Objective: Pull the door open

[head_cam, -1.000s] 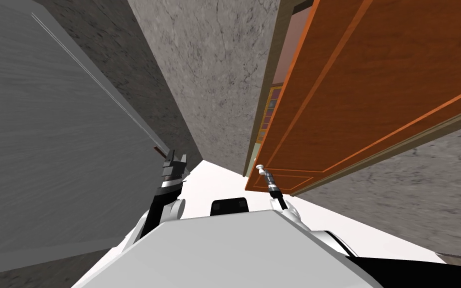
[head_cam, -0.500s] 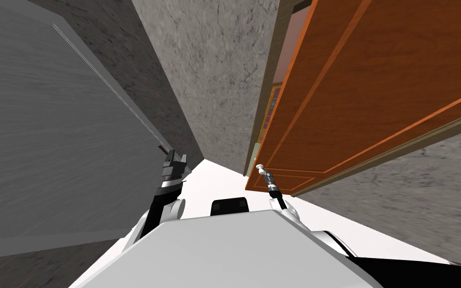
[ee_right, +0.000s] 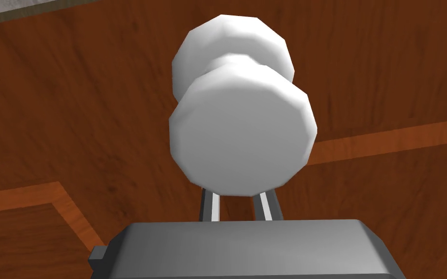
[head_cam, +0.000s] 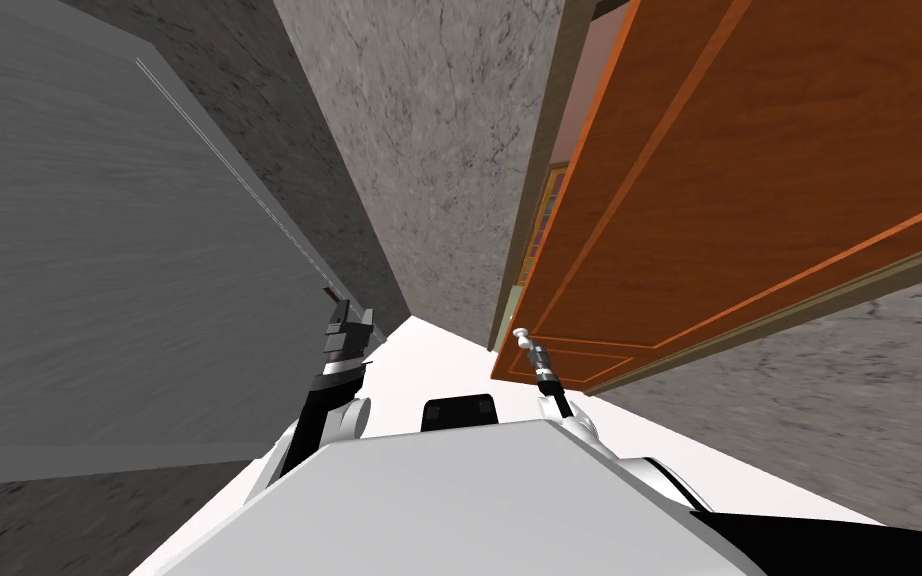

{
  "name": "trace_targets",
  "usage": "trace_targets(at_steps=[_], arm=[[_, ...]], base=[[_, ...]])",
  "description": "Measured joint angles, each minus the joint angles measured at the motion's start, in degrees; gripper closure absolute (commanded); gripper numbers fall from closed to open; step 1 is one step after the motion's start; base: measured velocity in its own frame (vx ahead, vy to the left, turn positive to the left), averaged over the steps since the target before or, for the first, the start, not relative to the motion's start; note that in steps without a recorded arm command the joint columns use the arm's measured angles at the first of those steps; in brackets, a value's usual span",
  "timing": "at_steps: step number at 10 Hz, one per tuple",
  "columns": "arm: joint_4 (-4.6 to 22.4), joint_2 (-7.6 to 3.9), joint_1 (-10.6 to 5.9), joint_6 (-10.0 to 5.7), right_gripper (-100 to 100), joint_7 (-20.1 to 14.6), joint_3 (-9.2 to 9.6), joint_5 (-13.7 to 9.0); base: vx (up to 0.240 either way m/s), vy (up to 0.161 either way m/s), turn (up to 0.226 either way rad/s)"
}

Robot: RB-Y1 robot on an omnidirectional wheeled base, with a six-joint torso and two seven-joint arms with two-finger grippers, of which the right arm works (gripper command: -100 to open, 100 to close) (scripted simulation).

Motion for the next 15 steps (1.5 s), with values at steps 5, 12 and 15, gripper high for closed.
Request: trace_targets(at_steps=[5,12,15], arm=[[1.81,0.09,-0.93,-0.4,100,-4.9,0.67,-1.84],[0.72,0.99,-1.01,1.13,-100,-12.14,1.27,-4.62],[0.41,2.12,-1.75,1.46,-100,-16.94,2.04,-6.41]], base=[[-0.031,-0.011,0.046],[-0.062,-0.004,0.029],[-0.087,-0.003,0.048]])
